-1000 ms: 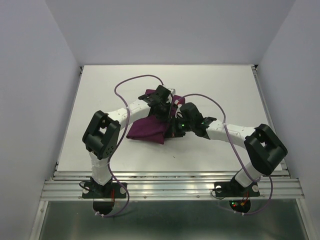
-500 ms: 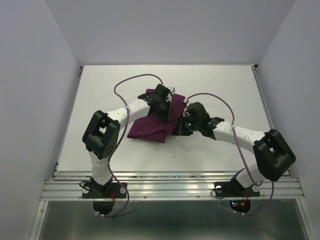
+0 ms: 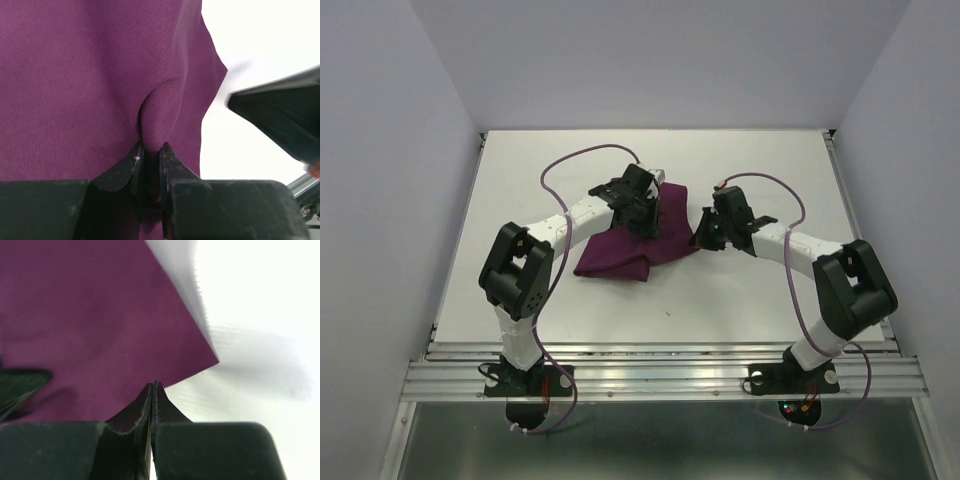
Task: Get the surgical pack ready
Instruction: Pack the surgical kit at the center of the board.
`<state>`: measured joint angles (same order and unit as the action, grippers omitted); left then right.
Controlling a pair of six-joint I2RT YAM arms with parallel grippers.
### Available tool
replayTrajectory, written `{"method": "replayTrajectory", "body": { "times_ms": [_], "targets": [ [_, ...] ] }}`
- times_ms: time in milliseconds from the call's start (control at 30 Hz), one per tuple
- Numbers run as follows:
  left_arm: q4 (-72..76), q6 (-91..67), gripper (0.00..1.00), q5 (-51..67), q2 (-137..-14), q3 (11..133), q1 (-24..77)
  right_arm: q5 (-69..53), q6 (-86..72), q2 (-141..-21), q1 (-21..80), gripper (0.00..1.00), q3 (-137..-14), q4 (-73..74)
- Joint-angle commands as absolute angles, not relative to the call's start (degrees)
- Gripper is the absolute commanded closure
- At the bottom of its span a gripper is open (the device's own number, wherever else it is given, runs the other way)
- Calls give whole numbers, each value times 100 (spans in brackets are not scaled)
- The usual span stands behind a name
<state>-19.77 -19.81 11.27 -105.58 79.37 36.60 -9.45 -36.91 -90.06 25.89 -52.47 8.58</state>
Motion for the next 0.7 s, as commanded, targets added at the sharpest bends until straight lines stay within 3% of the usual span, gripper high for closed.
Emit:
{"method": "replayTrajectory", "body": {
  "times_ms": [0,367,667],
  "targets": [
    [-1529,-1978,100,1380,-9950,7972,3560,-1151,-3797,-9535,2566,99,-5835,494],
    [-1415,-1969,100,1415,-9642,7770,3472,-1582,-4069,-10924,2689,99,-6565,-430],
    [-1239,-2048,100,1389,-9510,7682,3419,-1766,-4227,-11346,2944,99,-6917,-773]
  ]
}}
